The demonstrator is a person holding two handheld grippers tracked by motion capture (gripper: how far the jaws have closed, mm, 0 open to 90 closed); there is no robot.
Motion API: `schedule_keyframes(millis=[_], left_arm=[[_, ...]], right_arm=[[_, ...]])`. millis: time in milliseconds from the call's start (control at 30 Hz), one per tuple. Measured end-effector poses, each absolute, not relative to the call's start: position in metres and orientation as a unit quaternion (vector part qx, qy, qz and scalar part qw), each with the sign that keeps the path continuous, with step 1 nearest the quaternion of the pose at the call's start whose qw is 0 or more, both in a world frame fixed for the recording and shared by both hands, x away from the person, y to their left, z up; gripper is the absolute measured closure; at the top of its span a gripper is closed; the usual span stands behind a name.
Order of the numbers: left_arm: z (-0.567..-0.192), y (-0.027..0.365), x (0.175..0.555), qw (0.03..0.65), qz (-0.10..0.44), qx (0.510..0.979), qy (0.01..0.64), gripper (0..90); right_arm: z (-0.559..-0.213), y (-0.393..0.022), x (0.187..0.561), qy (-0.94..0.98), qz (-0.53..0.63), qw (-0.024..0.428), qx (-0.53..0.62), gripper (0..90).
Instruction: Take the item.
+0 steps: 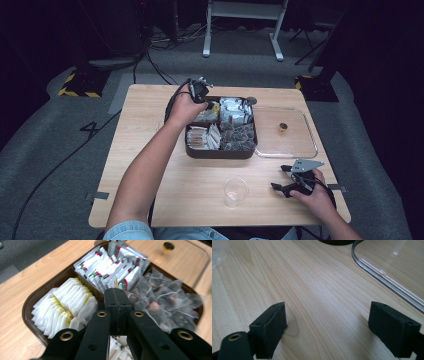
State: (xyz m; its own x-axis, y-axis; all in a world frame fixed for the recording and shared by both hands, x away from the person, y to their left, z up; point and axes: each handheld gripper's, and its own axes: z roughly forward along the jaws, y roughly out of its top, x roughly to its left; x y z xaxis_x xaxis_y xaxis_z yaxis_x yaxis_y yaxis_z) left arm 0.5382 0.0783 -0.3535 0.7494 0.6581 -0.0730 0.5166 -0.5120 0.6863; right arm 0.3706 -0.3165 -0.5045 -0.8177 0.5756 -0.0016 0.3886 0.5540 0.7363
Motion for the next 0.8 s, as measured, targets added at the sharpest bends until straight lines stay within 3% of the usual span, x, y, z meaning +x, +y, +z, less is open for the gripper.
schedule_keyframes(millis=[267,800], left_arm=[[-0.333,0.089,0.51,0.386,0.101,0.861,0.315,90.0],[-0.307,0.1,0.411,0.455,0.102,0.857,0.22,90.0]], right_arm=[[-0.505,-0.317,0.37,0.873,0.383,0.122,0.276,15.6],[-0.504,-0.317,0.37,0.873,0.384,0.122,0.275,15.9]])
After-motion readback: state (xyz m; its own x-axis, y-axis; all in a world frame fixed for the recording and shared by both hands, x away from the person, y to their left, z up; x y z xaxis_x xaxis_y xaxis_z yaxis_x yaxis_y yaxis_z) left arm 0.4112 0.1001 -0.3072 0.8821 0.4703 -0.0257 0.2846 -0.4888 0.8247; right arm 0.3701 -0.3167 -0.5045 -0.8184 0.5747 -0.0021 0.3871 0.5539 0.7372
